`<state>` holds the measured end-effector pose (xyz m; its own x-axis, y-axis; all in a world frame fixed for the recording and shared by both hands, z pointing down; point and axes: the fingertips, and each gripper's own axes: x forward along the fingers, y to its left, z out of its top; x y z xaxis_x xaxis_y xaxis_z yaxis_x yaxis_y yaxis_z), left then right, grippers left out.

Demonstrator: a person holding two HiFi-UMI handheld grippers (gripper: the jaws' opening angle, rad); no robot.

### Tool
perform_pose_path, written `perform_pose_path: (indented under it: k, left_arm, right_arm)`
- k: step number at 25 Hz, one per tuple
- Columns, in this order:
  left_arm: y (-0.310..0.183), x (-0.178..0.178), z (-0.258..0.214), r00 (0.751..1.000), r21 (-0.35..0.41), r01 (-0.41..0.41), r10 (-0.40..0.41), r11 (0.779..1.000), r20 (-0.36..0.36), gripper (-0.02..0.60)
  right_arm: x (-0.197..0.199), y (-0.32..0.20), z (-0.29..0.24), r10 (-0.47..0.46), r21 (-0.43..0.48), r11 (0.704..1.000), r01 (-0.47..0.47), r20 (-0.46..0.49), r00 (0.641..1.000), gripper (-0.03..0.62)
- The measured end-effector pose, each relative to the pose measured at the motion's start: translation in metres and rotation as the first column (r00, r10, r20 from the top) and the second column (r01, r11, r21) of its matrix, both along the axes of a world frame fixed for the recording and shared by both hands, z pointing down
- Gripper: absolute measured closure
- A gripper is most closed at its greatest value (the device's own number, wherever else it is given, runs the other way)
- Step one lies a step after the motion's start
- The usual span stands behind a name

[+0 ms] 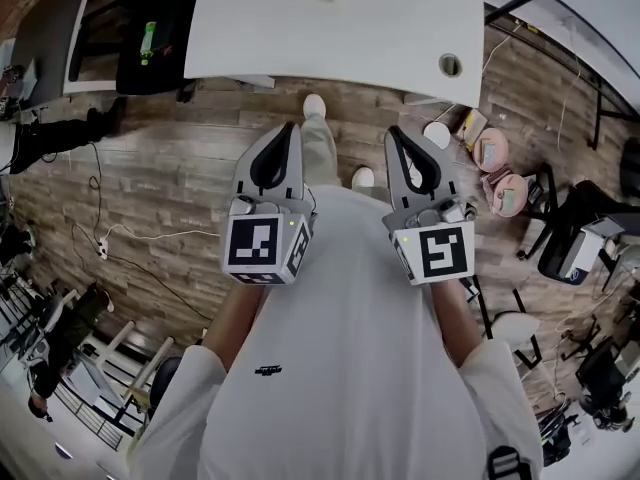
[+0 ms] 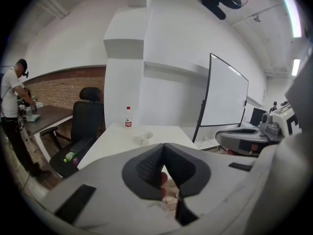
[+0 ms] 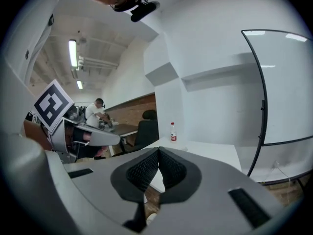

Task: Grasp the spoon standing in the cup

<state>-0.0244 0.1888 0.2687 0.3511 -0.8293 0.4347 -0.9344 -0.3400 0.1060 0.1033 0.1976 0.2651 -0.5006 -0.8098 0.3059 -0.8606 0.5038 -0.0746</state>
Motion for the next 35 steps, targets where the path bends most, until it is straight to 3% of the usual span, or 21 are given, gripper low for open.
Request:
perform_pose_path:
  k: [9, 14, 21, 28, 35]
  left_arm:
    - [-0.129, -0.038, -0.007, 0.994, 0.002, -0.111, 0.111, 0.994, -0.02, 0.581]
    - [-0.193, -0.058, 0.001, 0.984, -0.009, -0.176, 0.175, 0.984, -0.028, 0.581]
    - [-0.237, -0.067, 0.03, 0.967, -0.071, -0.254, 0.25, 0.965, -0.053, 0.58]
    - [-0.259, -0.07, 0.053, 0.971, -0.121, -0.239, 0.236, 0.963, -0.042, 0.58]
    - [-0.278, -0.067, 0.084, 0.977, -0.163, -0.214, 0.208, 0.963, -0.053, 0.58]
  right_arm:
    - [-0.047, -0.121, -0.013, 0.043, 0.028, 0.999, -0.043, 0.012, 0.999, 0.599]
    - [-0.064, -0.186, 0.003, 0.105, 0.018, 0.994, -0.105, -0.056, 0.993, 0.597]
    - [-0.082, -0.249, 0.027, 0.13, 0.019, 0.992, -0.129, -0.104, 0.986, 0.58]
    - [-0.092, -0.277, 0.056, 0.124, -0.056, 0.99, -0.132, -0.127, 0.984, 0.557]
    - [-0.087, -0.301, 0.095, 0.193, -0.122, 0.972, -0.199, -0.06, 0.979, 0.531]
